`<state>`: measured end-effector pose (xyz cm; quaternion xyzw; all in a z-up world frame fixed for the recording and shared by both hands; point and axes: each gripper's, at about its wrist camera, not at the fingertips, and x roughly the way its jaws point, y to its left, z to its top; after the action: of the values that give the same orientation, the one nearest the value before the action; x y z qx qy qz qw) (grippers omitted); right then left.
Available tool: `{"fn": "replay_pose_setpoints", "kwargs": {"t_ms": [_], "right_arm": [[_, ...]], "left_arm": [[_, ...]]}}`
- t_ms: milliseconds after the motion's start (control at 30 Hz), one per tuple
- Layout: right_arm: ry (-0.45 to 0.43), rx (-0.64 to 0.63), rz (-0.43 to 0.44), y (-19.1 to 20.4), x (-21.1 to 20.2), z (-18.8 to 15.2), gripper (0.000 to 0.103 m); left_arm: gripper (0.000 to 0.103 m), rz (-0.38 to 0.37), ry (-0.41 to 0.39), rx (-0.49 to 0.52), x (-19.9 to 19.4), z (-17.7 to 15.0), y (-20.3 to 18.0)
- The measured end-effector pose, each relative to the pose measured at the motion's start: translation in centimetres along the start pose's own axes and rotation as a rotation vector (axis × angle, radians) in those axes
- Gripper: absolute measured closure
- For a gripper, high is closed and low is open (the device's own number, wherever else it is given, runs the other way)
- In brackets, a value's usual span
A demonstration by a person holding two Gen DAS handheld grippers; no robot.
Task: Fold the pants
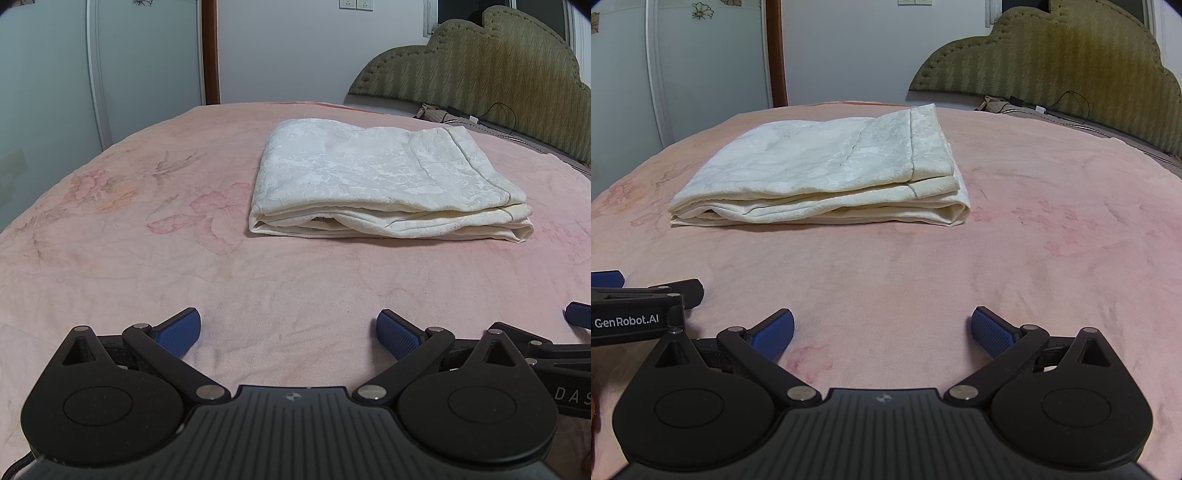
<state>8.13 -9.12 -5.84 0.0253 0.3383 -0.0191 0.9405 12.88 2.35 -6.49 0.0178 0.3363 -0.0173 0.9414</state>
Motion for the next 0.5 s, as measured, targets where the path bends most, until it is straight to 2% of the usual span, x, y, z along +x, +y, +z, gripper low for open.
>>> {"fn": "replay_pose_setpoints", "kwargs": {"t_ms": [500], "right_arm": [[0.0,0.001,0.001,0.14,-0.01,0.02,0.0]], "left_arm": [[0.0,-0.001,0.0,-0.001,-0.07,-0.03,-0.02]]}}
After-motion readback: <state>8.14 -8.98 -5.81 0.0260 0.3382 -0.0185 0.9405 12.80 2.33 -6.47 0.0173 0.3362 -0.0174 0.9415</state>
